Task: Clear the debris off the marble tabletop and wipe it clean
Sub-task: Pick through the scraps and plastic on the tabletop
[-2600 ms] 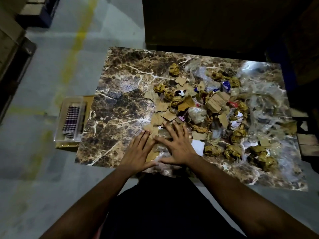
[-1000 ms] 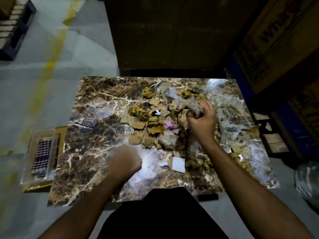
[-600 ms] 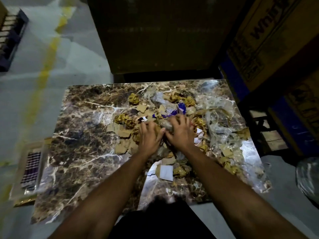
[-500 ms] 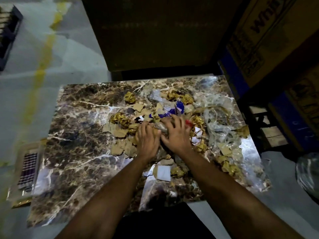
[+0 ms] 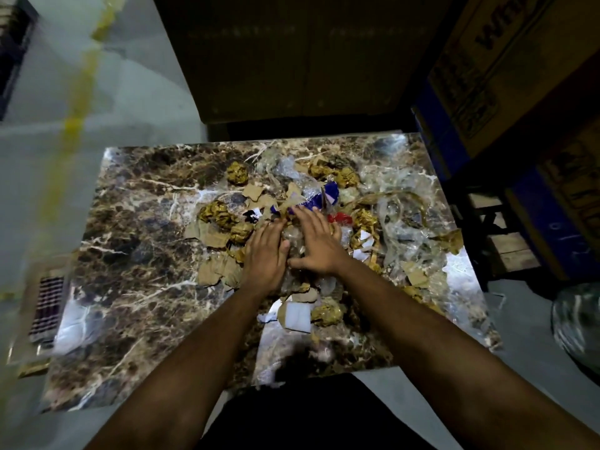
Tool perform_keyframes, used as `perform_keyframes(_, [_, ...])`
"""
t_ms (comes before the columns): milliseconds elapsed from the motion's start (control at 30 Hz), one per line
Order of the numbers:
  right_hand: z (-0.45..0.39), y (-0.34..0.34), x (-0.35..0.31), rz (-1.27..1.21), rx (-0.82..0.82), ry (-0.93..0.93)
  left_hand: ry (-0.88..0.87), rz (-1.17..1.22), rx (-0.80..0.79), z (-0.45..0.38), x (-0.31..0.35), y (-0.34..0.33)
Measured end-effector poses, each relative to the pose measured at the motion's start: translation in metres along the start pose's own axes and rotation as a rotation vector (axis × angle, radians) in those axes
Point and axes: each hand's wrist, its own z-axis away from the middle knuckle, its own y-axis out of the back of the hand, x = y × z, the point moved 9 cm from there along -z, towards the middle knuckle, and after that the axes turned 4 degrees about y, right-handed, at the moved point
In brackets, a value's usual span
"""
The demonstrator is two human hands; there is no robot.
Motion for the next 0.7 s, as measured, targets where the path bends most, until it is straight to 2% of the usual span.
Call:
perform_keyframes(200, [0.037, 0.049, 0.003, -0.325, 0.317, 0.073, -0.069, 0.025, 0.052, 0.001, 0.014, 0.032])
perform_keyframes(367, [0.076, 0.083, 0.029, -0.516, 0.584, -0.031, -0.118, 0.083, 0.106, 0.005, 0.029, 0.053])
perform_keyframes(467, [0.118, 0.095, 0.064, -0.515, 0.773, -0.114, -0.173, 0.126, 0.141, 0.015, 0.036, 0.056])
perform_keyframes(567, [0.184, 0.088, 0.114, -0.430, 0.963, -0.279, -0.202, 0.132, 0.174, 0.030, 0.035, 0.049])
perform_keyframes(633, [0.226, 0.064, 0.150, -0.357, 1.011, -0.437, -0.247, 0.112, 0.170, 0.047, 0.038, 0.038])
perform_keyframes(700, [0.251, 0.037, 0.174, -0.255, 0.952, -0.562, -0.417, -0.008, 0.147, 0.074, 0.054, 0.018])
